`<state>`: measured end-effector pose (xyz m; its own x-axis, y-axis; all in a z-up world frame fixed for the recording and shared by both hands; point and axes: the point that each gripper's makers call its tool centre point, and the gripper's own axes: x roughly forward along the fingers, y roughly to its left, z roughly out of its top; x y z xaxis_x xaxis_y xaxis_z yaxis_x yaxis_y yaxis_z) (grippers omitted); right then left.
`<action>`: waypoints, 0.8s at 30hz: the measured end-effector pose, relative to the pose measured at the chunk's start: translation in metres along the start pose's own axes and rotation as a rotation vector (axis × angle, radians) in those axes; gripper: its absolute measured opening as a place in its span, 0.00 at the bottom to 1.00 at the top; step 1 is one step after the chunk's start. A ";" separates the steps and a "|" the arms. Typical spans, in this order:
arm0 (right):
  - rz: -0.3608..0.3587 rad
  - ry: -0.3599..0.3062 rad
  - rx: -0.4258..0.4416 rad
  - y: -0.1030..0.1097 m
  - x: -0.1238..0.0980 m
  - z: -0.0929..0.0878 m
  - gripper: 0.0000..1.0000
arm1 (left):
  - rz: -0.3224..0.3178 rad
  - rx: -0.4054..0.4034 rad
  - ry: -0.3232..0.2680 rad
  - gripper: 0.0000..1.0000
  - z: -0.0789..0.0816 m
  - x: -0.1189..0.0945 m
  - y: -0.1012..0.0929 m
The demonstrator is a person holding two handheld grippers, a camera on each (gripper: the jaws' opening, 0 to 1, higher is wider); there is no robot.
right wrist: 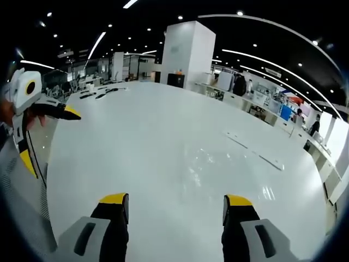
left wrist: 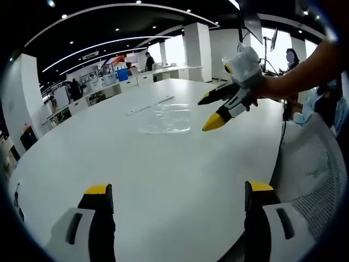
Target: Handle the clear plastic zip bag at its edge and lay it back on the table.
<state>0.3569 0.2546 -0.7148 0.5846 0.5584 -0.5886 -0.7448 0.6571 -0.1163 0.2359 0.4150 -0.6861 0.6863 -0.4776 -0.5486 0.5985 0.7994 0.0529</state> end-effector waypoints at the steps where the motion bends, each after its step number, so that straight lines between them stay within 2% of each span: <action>1: 0.000 0.001 0.002 0.001 0.000 0.000 0.68 | -0.003 -0.005 -0.005 0.99 0.001 0.000 0.000; 6: -0.008 0.006 0.015 -0.003 0.007 0.003 0.67 | -0.004 -0.024 0.001 0.99 -0.001 0.001 0.001; 16: -0.009 0.029 0.042 -0.003 0.014 0.003 0.56 | 0.009 -0.026 -0.007 0.99 0.001 -0.001 0.006; 22: 0.003 0.067 0.034 -0.004 0.024 -0.003 0.46 | 0.007 -0.028 -0.003 0.99 0.001 -0.001 0.004; 24: -0.010 0.080 0.009 -0.008 0.030 -0.006 0.38 | 0.005 -0.028 -0.004 0.99 0.001 -0.001 0.003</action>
<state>0.3780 0.2631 -0.7361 0.5644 0.5095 -0.6495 -0.7357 0.6673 -0.1158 0.2379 0.4178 -0.6847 0.6911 -0.4746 -0.5451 0.5831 0.8117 0.0325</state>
